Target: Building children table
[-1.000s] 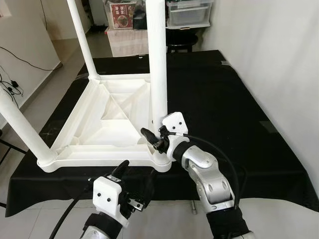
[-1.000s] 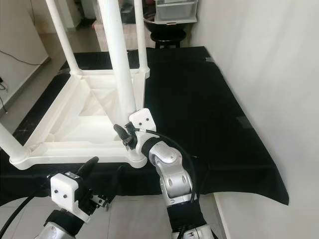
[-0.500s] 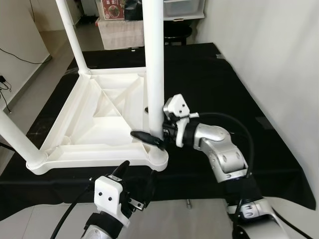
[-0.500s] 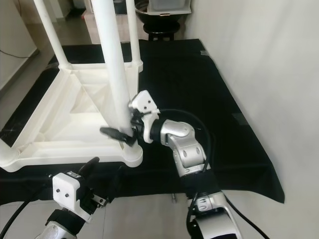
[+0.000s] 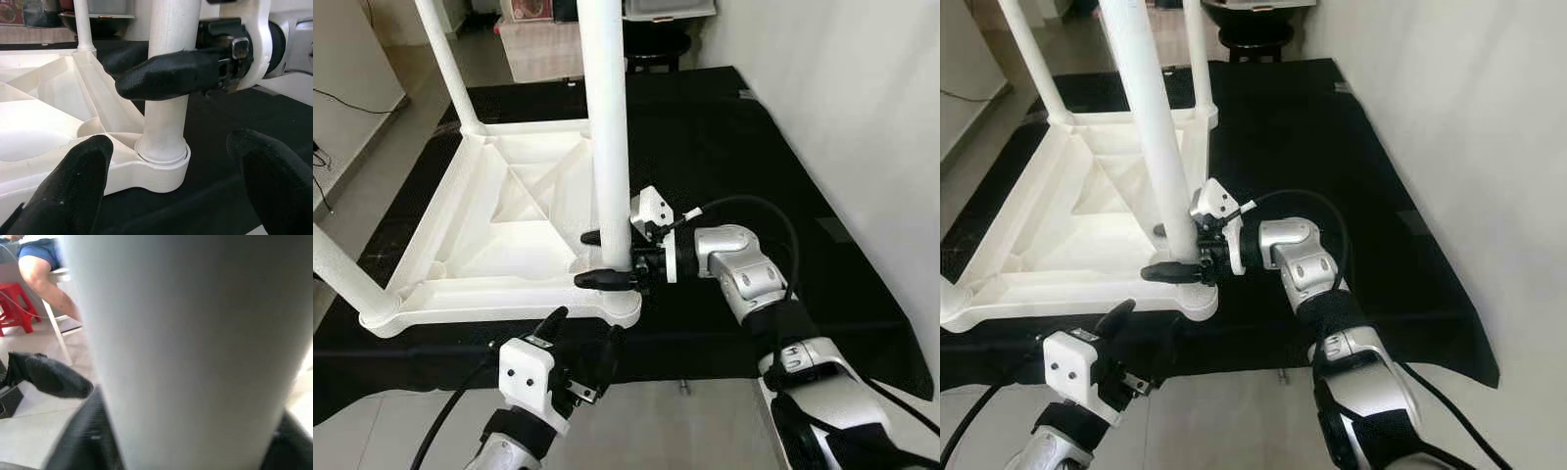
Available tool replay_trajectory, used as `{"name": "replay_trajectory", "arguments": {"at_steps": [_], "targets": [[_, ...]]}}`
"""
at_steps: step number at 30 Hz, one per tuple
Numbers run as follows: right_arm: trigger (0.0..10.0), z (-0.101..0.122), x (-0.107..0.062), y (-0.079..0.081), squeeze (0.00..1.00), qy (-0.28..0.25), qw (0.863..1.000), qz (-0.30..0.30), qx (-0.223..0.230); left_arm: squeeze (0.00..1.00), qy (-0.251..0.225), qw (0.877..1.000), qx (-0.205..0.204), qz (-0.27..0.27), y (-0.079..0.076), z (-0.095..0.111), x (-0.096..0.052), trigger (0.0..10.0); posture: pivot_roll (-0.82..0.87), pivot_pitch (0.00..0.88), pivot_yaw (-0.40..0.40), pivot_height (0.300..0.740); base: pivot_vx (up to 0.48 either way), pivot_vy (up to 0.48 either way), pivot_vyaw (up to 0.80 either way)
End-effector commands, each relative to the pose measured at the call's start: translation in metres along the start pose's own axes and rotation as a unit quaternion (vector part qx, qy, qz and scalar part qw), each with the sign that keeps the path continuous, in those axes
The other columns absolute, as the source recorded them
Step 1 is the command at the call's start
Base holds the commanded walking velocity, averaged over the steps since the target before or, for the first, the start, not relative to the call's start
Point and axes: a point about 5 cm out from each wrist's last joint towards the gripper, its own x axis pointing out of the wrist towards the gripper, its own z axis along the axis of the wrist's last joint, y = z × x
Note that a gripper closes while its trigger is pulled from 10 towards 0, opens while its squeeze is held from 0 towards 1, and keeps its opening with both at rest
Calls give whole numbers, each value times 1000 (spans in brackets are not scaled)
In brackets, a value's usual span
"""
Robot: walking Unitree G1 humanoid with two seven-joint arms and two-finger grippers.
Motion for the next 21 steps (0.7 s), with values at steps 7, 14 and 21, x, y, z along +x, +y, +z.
{"name": "replay_trajectory", "arguments": {"at_steps": [7, 14, 21], "targets": [[0, -7, -18, -5, 0, -2, 997, -80, -4, 0, 0, 1000, -2, 7, 0, 0, -1, 10000, 0, 118, 25, 740, 0, 0, 0], [0, -49, -41, 23, 0, 68, 877, -471, 73, 0, 1, 1000, 1, 9, 4, 2, -4, 10000, -8, 133, 30, 740, 0, 0, 0], [0, -61, -25, 52, 0, 71, 877, -466, 90, 0, 4, 1000, 3, 8, 7, 1, -3, 10000, -4, 117, 38, 740, 0, 0, 0]]}}
